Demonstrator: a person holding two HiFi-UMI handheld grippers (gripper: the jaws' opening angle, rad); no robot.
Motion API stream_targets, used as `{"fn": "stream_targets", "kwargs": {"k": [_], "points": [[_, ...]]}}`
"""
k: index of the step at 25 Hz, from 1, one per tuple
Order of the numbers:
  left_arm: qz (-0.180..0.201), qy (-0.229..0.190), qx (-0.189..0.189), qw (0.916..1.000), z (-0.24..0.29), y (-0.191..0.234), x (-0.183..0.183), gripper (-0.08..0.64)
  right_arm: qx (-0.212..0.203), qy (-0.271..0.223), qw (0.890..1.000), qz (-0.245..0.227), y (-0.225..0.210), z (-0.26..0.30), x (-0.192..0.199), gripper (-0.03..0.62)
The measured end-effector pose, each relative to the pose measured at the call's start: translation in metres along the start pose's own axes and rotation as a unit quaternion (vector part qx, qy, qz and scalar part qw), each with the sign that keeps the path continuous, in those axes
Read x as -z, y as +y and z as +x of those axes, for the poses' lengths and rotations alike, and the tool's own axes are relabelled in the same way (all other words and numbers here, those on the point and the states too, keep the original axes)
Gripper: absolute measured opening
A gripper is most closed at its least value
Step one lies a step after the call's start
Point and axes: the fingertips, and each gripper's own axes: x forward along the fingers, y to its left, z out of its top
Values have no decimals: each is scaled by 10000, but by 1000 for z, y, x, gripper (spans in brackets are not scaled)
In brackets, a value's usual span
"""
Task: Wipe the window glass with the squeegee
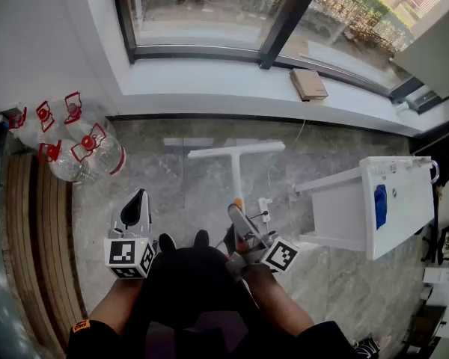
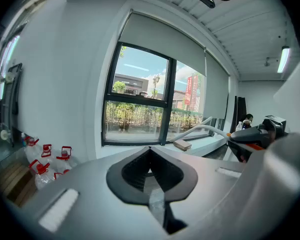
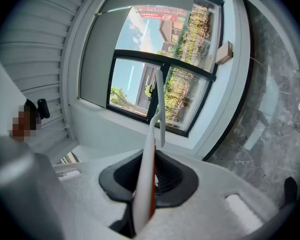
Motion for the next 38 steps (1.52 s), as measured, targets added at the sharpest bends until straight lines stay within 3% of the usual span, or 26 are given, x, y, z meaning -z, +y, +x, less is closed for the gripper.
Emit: {"fn": "stream_targets", "kwargs": {"k": [28,38], "points": [[44,-28,-100,9999,34,-45,-1,14,-536,20,9980,348,-18,-12,-52,40],[-131,21,239,9996,101,-22,-13,14,-171,-169,9992,319,-33,29,-74,40]]}}
